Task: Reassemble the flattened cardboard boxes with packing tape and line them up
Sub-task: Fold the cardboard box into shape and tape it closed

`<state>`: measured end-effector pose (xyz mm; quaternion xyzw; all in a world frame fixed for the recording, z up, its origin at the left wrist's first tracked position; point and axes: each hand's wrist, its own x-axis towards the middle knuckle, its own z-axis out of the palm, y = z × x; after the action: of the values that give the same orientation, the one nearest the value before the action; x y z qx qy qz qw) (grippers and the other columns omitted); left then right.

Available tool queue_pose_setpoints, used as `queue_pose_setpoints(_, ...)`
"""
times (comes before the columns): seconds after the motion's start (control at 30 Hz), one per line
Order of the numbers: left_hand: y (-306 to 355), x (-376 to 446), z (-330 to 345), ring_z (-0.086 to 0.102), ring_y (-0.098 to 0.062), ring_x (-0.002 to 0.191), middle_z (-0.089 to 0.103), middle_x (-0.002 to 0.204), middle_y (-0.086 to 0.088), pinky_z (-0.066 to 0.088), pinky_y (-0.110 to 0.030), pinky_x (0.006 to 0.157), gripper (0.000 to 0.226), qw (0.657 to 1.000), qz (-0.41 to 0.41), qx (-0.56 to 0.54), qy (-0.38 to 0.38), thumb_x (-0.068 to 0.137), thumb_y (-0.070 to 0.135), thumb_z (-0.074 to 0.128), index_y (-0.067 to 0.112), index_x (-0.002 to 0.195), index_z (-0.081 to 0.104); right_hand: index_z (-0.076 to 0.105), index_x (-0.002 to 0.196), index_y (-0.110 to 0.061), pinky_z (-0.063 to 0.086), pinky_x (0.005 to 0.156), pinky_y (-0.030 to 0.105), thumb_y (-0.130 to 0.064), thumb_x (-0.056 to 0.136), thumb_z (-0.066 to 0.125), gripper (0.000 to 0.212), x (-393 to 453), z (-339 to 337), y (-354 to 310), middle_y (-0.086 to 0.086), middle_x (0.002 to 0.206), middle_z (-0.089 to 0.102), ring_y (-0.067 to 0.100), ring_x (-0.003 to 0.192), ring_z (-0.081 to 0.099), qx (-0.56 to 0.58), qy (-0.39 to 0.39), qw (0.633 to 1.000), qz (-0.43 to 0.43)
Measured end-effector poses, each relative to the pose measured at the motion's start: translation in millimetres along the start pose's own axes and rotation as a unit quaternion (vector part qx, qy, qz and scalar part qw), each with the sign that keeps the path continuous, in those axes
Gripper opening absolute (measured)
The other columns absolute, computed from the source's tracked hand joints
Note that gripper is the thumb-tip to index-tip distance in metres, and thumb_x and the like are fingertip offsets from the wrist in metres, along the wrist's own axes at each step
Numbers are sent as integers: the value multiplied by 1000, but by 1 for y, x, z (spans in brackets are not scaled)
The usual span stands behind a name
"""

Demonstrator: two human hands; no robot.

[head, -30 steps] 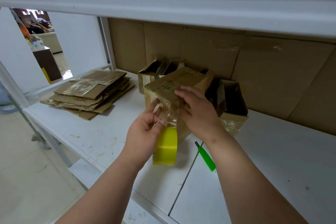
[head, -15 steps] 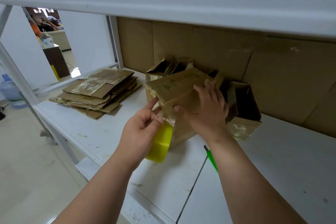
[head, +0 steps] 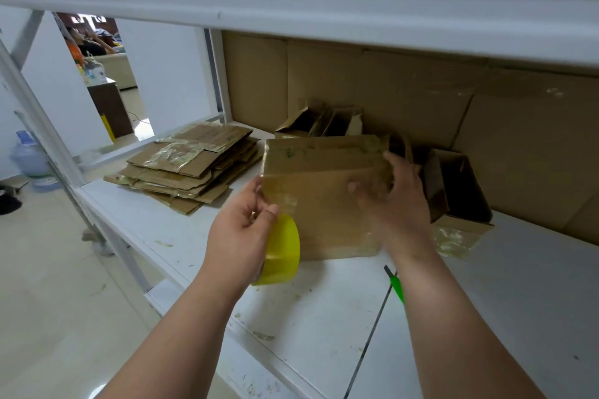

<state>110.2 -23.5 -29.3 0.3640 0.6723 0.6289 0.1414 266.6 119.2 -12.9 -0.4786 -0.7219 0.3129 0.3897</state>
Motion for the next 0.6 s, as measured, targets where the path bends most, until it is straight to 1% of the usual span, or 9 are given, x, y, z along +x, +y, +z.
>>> queue_pose_setpoints(0.03,-2,2,0,46,-4,133,43,149,19,42,-39,105,22,1000,2,5,9,93,9,63,2,74,54,35,141,-43,42,107,50,-49,81,72,70,-4,4,-1,-7,146,39,23,128,48,1,15,1000,-10)
queue_pose_setpoints(0.1,-5,7,-3,36,-2,140,32,156,17,39,-34,104,22,999,-3,24,33,93,12,63,2,76,55,41,137,-40,50,98,41,-42,80,75,66,-15,12,-3,-10,135,48,14,119,54,38,26,999,-23)
queue_pose_setpoints(0.17,-6,13,-9,29,4,138,23,159,18,34,-27,96,22,997,-13,35,63,95,13,62,-1,79,54,44,139,-37,52,89,28,-38,79,77,69,-28,16,-2,-14,119,58,0,102,59,84,9,996,-38)
queue_pose_setpoints(0.23,-8,19,-15,29,6,134,19,160,21,30,-23,92,21,996,-13,39,81,95,12,61,-3,82,55,48,139,-34,51,86,24,-39,79,77,67,-37,16,1,-17,108,59,-3,96,58,88,-5,995,-54)
queue_pose_setpoints(0.33,-12,23,-21,34,1,130,27,158,21,33,-28,94,22,996,-9,35,80,95,13,61,0,78,54,57,129,-32,45,101,32,-41,80,76,53,-37,12,1,-18,121,49,4,115,51,84,-13,995,-52)
queue_pose_setpoints(0.4,-14,23,-21,41,-8,126,37,147,16,40,-38,100,26,996,-4,24,81,94,13,62,3,73,52,59,123,-29,39,103,29,-39,82,75,45,-33,10,-1,-16,135,43,7,126,44,106,-35,993,-43)
queue_pose_setpoints(0.43,-15,24,-21,42,-11,125,38,144,15,41,-43,103,26,997,-4,14,76,94,12,62,3,73,51,58,124,-28,39,102,27,-38,83,75,46,-33,10,-3,-15,138,46,7,128,45,124,-56,990,-35)
queue_pose_setpoints(0.5,-16,27,-23,40,-11,128,34,150,14,40,-46,105,24,998,-15,-17,56,94,12,61,4,73,52,54,126,-29,45,101,30,-41,80,73,51,-37,14,-3,-12,133,54,7,124,51,177,-94,980,-15)
queue_pose_setpoints(0.6,-17,39,-29,36,-5,138,22,160,19,41,-42,95,27,996,-42,-74,17,94,10,59,12,68,52,51,125,-31,49,97,27,-30,80,68,48,-46,21,1,-13,122,60,-1,113,57,238,-82,968,-8)
